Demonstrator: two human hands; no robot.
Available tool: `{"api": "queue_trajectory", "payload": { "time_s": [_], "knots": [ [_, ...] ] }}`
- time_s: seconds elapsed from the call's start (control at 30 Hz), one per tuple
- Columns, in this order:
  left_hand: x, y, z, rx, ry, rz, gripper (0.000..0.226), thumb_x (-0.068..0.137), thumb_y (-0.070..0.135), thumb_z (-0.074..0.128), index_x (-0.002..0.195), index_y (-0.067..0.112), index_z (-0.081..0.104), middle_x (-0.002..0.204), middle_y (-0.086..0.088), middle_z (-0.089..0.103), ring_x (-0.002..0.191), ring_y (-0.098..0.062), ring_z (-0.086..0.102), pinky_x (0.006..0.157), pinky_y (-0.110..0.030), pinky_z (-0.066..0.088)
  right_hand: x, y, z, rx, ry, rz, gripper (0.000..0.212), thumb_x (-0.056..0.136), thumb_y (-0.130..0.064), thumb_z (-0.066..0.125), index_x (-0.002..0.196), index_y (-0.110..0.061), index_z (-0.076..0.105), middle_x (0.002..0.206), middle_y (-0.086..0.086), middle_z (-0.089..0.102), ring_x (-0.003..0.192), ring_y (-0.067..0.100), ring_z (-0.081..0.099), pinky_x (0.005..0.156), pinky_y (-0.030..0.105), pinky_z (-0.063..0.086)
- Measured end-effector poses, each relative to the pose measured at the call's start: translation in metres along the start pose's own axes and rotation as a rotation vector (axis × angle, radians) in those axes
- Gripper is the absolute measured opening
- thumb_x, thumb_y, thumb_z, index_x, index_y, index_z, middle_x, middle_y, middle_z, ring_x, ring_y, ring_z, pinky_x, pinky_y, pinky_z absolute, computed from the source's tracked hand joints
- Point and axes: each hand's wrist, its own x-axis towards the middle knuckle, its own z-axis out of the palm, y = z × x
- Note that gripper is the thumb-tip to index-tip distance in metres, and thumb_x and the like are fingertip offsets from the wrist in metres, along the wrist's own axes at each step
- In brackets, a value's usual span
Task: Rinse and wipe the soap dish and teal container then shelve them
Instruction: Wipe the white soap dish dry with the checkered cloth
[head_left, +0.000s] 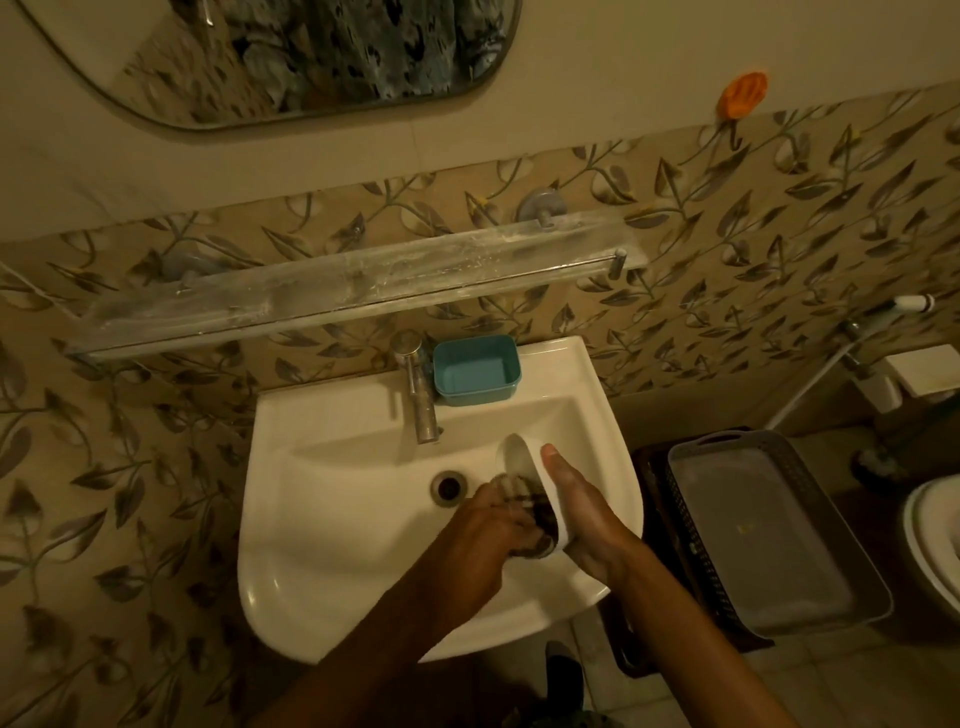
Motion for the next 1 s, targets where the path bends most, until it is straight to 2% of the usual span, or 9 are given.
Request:
{"api": "queue_trajectory", "payload": {
  "time_s": [0.07,0.13,0.2,0.27,0.4,0.57,0.7,0.83,1.0],
  "knots": [
    [0.002,-0.012,-0.004,0.248,0.005,0.002,0.042,0.09,0.005,0.05,0.129,0.019,0.055,0.137,-0.001,0.052,0.125,-0.021,0.039,0.103,-0.02,0.024,-0.001,0.003,-0.001,0.007,-0.018,0.032,0.036,0.094,-0.048,0.047,0.103,-0.02,0.067,0.1,0.012,0.075,0.095,0.029,0.07,0.083,0.041,0.056],
    [0.005,-0.023,-0.011,0.392,0.137,0.034,0.044,0.087,0.001,0.053,0.126,0.021,0.058,0.131,-0.002,0.058,0.117,-0.028,0.046,0.094,-0.035,0.037,-0.002,0.007,-0.001,-0.017,-0.017,0.031,0.032,0.092,-0.049,0.05,0.106,-0.024,0.066,0.105,0.009,0.073,0.099,0.027,0.068,0.087,0.042,0.055],
    [0.008,-0.026,-0.015,0.44,0.181,0.026,0.047,0.081,-0.006,0.057,0.122,0.018,0.062,0.123,-0.004,0.064,0.107,-0.031,0.054,0.085,-0.037,0.045,-0.002,0.008,0.0,-0.031,-0.015,0.021,0.031,0.092,-0.05,0.05,0.107,-0.027,0.065,0.107,0.008,0.072,0.101,0.027,0.066,0.093,0.045,0.052],
    [0.009,-0.022,-0.006,0.387,0.178,-0.048,0.044,0.088,0.0,0.049,0.126,0.019,0.059,0.13,0.0,0.06,0.114,-0.026,0.05,0.095,-0.035,0.043,-0.002,0.006,0.001,-0.082,-0.046,0.008,0.035,0.094,-0.051,0.046,0.113,-0.027,0.064,0.111,0.006,0.071,0.105,0.025,0.065,0.099,0.045,0.049],
    [0.002,0.007,0.017,-0.046,0.217,-0.154,0.028,0.087,-0.001,0.051,0.106,0.01,0.069,0.112,-0.01,0.067,0.106,-0.023,0.059,0.096,-0.027,0.043,0.003,0.001,0.004,-0.14,0.004,-0.074,0.036,0.098,-0.047,0.04,0.11,-0.024,0.066,0.104,0.006,0.073,0.096,0.022,0.07,0.088,0.037,0.055],
    [0.001,0.027,-0.001,-0.419,0.05,-0.283,0.024,0.09,0.013,0.052,0.088,0.025,0.072,0.086,0.014,0.069,0.077,0.012,0.06,0.065,-0.004,0.044,0.003,0.002,0.001,-0.122,0.018,-0.229,0.033,0.096,-0.048,0.041,0.114,-0.03,0.063,0.107,0.003,0.073,0.095,0.016,0.071,0.081,0.03,0.057],
    [0.012,0.026,-0.027,-0.957,-0.103,-0.638,0.019,0.094,0.018,0.053,0.095,0.024,0.071,0.093,0.001,0.074,0.088,-0.011,0.068,0.08,-0.024,0.05,0.0,0.007,0.001,-0.138,-0.009,-0.434,0.041,0.092,-0.052,0.039,0.128,-0.037,0.053,0.131,0.0,0.061,0.12,0.015,0.058,0.104,0.039,0.045],
    [0.021,0.019,-0.043,-1.45,-0.037,-0.902,0.015,0.09,0.019,0.057,0.091,0.009,0.067,0.085,-0.012,0.071,0.079,-0.026,0.065,0.076,-0.035,0.05,-0.004,0.012,0.001,-0.282,-0.069,-0.555,0.052,0.092,-0.056,0.036,0.14,-0.038,0.038,0.142,-0.011,0.048,0.131,0.007,0.046,0.104,0.02,0.041],
    [0.03,0.01,-0.052,-1.692,0.086,-1.023,0.027,0.09,0.024,0.057,0.1,0.0,0.065,0.088,-0.019,0.068,0.08,-0.032,0.063,0.076,-0.042,0.05,-0.006,0.027,0.003,-0.331,-0.088,-0.542,0.076,0.081,-0.077,0.038,0.144,-0.037,0.029,0.143,-0.004,0.047,0.131,0.014,0.047,0.109,0.044,0.041]
  ]
}}
